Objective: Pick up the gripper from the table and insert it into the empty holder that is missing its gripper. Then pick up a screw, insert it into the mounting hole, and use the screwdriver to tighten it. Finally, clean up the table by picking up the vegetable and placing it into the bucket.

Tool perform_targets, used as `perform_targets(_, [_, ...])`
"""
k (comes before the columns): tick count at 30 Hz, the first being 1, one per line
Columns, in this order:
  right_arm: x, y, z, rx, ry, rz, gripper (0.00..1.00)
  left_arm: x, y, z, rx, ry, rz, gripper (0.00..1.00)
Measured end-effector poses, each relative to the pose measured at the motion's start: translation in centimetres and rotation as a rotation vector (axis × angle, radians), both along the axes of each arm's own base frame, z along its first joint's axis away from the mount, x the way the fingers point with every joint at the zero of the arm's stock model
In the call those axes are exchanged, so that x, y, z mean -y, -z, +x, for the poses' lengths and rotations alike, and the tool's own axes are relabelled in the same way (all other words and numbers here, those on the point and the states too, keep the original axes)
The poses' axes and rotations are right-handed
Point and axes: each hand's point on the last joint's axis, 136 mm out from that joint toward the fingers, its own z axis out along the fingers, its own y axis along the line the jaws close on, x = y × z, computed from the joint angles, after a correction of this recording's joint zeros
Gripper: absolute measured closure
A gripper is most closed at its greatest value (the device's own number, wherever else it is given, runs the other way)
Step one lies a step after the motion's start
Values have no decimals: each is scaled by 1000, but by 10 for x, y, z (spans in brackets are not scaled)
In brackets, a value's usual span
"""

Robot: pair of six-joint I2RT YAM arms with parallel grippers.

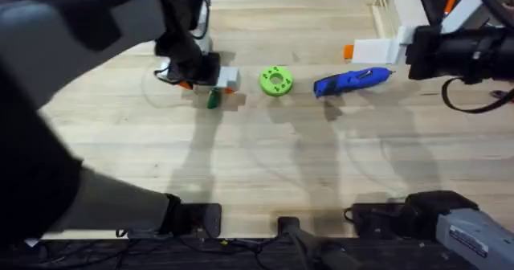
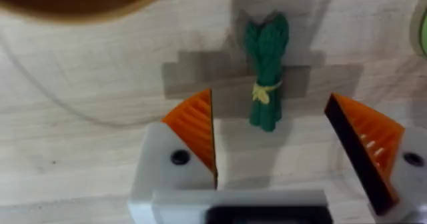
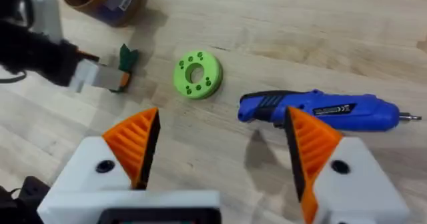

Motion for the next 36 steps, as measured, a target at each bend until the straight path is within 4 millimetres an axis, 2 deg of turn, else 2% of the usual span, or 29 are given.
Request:
perform_targets(5, [0, 0, 0, 0, 0, 0, 9, 15, 17, 9, -32, 43, 25, 15])
perform_targets(10, [0, 2, -2, -12, 0, -1, 9, 13, 33, 6, -79, 16, 54, 15])
perform_targets(27, [0, 5, -5, -31, 0, -2, 9, 13, 36, 6, -96, -4, 52, 24])
perform_targets(28, [0, 5, -5, -32, 0, -2, 9, 13, 36, 6, -96, -5, 48, 63])
perform_targets(31, [0, 5, -5, -32, 0, -2, 10, 14, 36, 6, -96, -6, 44, 301])
perform_targets(36, [0, 5, -5, -32, 0, -2, 8, 15, 35, 7, -93, -10, 44, 826])
